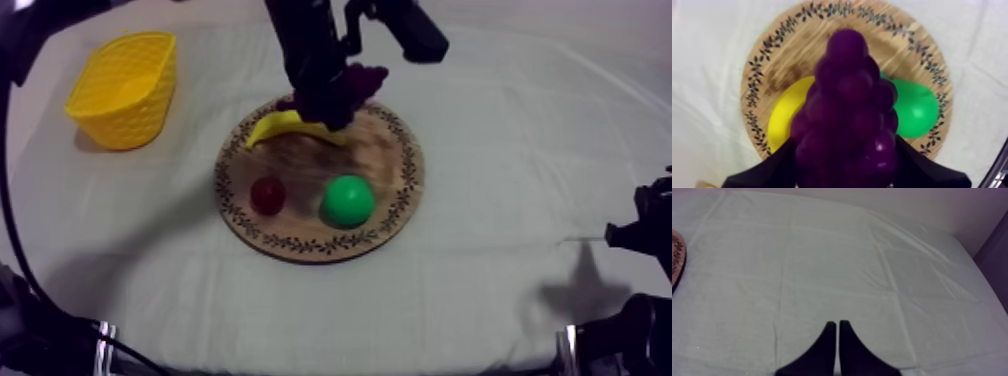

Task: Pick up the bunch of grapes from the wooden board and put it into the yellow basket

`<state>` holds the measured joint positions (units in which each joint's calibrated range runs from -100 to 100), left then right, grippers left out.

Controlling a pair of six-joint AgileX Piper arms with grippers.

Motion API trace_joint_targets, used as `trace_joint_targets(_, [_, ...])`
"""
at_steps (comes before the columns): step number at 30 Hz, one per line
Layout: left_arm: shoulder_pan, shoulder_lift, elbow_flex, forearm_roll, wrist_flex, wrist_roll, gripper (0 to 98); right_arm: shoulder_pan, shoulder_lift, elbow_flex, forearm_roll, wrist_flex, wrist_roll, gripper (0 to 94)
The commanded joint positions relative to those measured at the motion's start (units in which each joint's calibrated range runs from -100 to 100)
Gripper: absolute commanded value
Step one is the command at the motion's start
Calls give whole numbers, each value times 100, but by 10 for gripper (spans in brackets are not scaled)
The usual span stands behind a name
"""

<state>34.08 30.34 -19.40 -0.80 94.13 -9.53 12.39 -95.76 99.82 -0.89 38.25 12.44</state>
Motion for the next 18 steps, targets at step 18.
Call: trace_joint_targets(18, [-664, -311, -397, -47, 304, 156, 436, 1, 1, -5, -1, -2, -1, 3])
